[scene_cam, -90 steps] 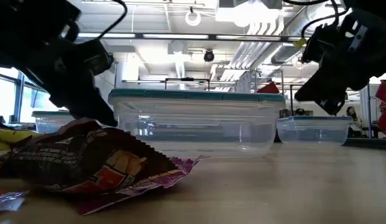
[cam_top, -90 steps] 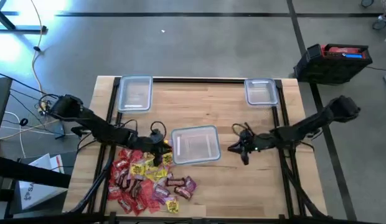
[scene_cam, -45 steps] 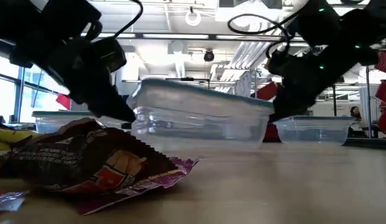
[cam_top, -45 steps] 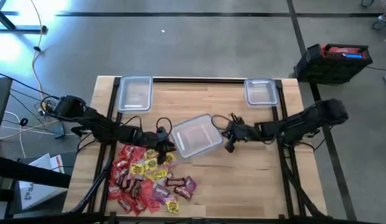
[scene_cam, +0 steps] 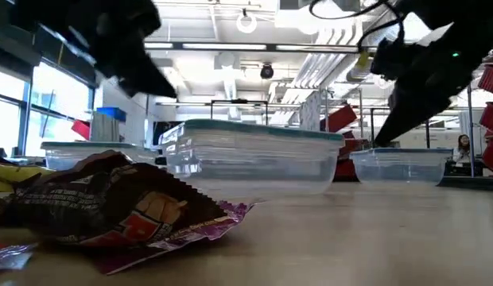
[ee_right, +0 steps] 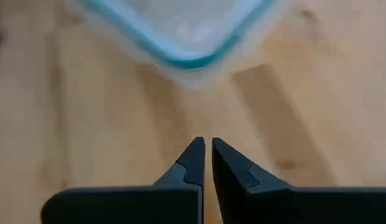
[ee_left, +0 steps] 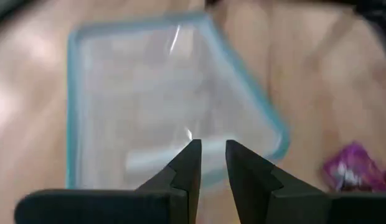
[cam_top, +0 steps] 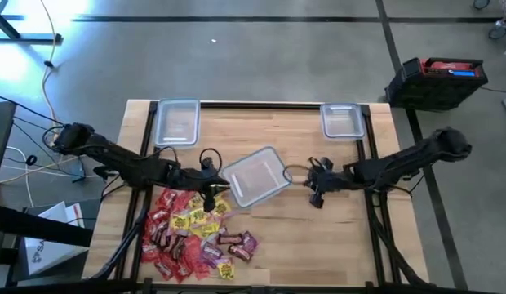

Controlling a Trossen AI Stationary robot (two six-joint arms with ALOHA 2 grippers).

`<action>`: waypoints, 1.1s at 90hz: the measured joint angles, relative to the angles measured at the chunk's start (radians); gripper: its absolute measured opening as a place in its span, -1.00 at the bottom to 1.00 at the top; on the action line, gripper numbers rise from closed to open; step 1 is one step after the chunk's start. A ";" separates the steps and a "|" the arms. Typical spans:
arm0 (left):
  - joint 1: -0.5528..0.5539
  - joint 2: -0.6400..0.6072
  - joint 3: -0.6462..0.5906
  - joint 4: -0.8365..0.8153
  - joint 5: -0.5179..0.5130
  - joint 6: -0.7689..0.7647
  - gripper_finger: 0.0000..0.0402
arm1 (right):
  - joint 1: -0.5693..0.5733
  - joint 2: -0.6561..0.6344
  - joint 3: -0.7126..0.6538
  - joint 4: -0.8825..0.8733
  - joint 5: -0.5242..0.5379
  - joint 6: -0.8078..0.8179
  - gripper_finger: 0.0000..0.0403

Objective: Sort candy
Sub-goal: Open the transparent bin

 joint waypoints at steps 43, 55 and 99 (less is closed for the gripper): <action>0.138 0.352 0.075 0.371 0.035 0.145 -0.71 | 0.040 0.370 -0.001 0.394 -0.054 0.001 -1.00; 0.172 0.403 0.122 0.364 0.112 0.167 -0.71 | 0.032 0.423 -0.001 0.463 -0.076 -0.007 -1.00; 0.210 0.415 0.175 0.283 0.130 0.163 -0.68 | 0.027 0.375 -0.355 1.096 0.019 0.010 -0.97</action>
